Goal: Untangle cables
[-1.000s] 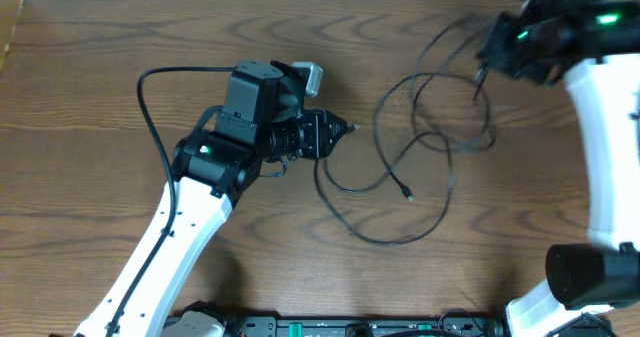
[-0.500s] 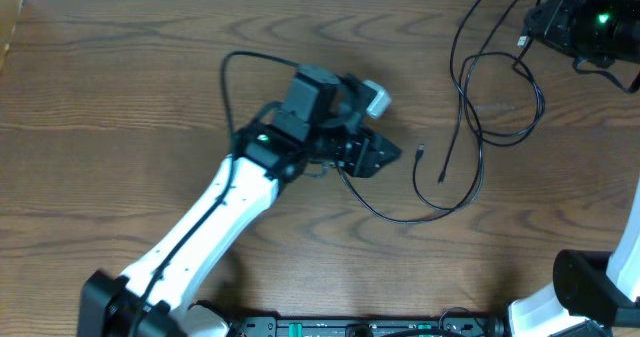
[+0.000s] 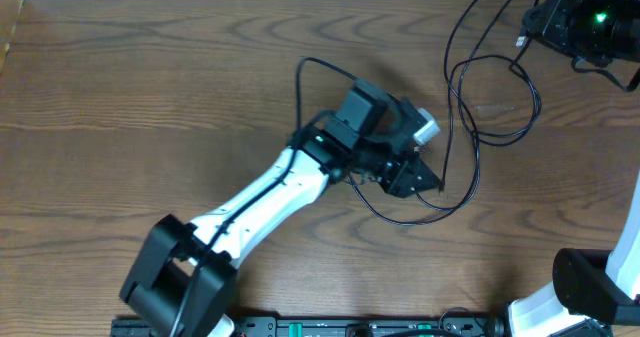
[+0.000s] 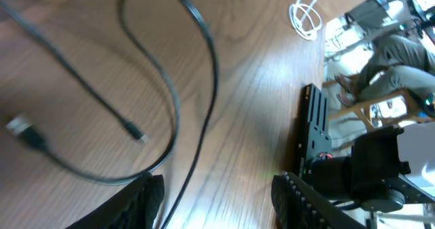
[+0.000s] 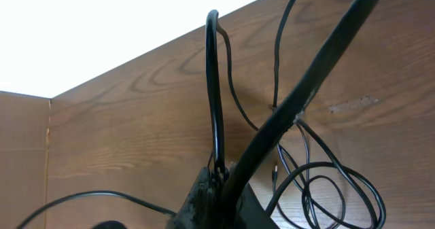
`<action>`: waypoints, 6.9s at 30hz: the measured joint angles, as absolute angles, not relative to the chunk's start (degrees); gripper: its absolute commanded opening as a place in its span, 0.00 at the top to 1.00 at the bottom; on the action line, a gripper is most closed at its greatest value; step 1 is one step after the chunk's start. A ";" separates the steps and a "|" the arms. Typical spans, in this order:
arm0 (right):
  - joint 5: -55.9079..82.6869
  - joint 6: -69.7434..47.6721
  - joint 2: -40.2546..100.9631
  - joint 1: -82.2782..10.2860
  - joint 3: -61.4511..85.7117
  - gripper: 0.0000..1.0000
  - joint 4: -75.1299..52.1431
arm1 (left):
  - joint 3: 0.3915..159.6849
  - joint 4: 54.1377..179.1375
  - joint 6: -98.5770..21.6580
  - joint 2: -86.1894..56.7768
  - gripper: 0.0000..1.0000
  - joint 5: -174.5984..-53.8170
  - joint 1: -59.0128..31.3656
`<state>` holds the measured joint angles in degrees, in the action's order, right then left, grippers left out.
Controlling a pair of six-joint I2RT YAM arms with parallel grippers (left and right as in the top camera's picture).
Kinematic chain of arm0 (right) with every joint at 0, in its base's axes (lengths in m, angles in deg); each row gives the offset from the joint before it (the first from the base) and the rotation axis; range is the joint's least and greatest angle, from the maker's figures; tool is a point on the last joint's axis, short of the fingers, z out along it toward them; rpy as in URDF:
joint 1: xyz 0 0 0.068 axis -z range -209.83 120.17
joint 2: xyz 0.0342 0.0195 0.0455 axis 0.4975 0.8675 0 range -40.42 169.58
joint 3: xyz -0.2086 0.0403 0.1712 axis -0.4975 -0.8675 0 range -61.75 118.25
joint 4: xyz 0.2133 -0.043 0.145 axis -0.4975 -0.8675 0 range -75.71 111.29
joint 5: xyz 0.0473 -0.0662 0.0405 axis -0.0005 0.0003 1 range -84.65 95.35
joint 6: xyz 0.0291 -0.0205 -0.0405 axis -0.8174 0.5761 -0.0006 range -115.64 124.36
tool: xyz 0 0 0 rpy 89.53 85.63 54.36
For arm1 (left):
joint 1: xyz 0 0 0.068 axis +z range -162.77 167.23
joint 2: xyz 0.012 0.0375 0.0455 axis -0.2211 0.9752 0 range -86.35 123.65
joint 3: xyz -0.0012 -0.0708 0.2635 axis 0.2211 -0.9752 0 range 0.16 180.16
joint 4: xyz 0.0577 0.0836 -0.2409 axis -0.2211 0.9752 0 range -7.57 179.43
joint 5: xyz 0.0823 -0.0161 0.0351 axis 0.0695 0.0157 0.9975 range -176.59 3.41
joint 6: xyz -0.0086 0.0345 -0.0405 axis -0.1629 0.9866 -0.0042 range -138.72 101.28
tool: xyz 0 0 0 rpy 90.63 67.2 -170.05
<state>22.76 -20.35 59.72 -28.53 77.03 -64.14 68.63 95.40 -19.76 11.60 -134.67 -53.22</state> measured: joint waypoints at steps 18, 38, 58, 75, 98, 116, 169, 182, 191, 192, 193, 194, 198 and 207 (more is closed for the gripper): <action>22.76 -20.30 59.72 -28.53 77.03 0.99 -65.36 | 68.63 80.04 -32.24 17.26 0.44 -118.58 -62.82; 22.73 -19.87 59.72 -28.53 77.03 0.99 -66.04 | 68.63 71.34 -42.78 24.95 0.52 -110.58 -67.97; 16.68 -18.97 59.72 -28.51 77.03 0.99 -70.41 | 68.72 82.77 -41.90 25.78 0.92 -95.56 -64.46; 4.09 -18.60 60.07 -8.40 77.03 0.99 -72.79 | 68.32 103.56 -35.54 0.50 0.92 -85.23 -35.54; 7.85 -14.51 60.53 -12.42 49.25 0.99 -59.46 | 68.30 107.05 -36.04 -10.13 0.92 -90.58 -27.45; 2.67 -15.91 60.94 -6.00 35.46 0.99 -52.11 | 68.26 105.59 -36.48 -38.17 0.92 -86.25 -14.53; 6.06 5.93 60.94 -29.43 31.81 0.11 -56.44 | 68.26 109.24 -38.21 -21.38 0.90 -97.44 -16.65; 11.50 11.08 60.94 -33.89 18.46 0.09 -46.37 | 68.26 109.24 -38.16 -21.30 0.90 -98.58 -16.63; 13.49 10.91 65.23 -36.99 17.58 0.10 -45.03 | 68.26 109.33 -37.95 -21.30 0.89 -100.24 -16.63; 13.47 10.65 66.21 -37.38 17.56 0.11 -44.75 | 68.26 109.46 -37.95 -21.30 0.89 -100.26 -16.63; 13.47 10.34 67.06 -37.69 17.56 0.12 -44.62 | 68.26 109.61 -37.95 -21.30 0.90 -100.26 -16.63; 13.51 9.90 67.92 -38.02 17.54 0.14 -44.55 | 68.26 109.79 -37.88 -21.30 0.90 -100.26 -16.63; 13.44 8.44 70.65 -38.43 17.45 0.21 -43.96 | 68.26 110.70 -37.53 -21.30 0.89 -100.28 -16.65; 13.31 7.41 72.11 -38.43 17.34 0.27 -43.31 | 68.26 111.12 -36.85 -21.25 0.90 -100.28 -16.65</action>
<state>13.31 7.41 72.11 -38.43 17.34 -43.31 68.26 111.12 -36.85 -21.25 -100.28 -16.65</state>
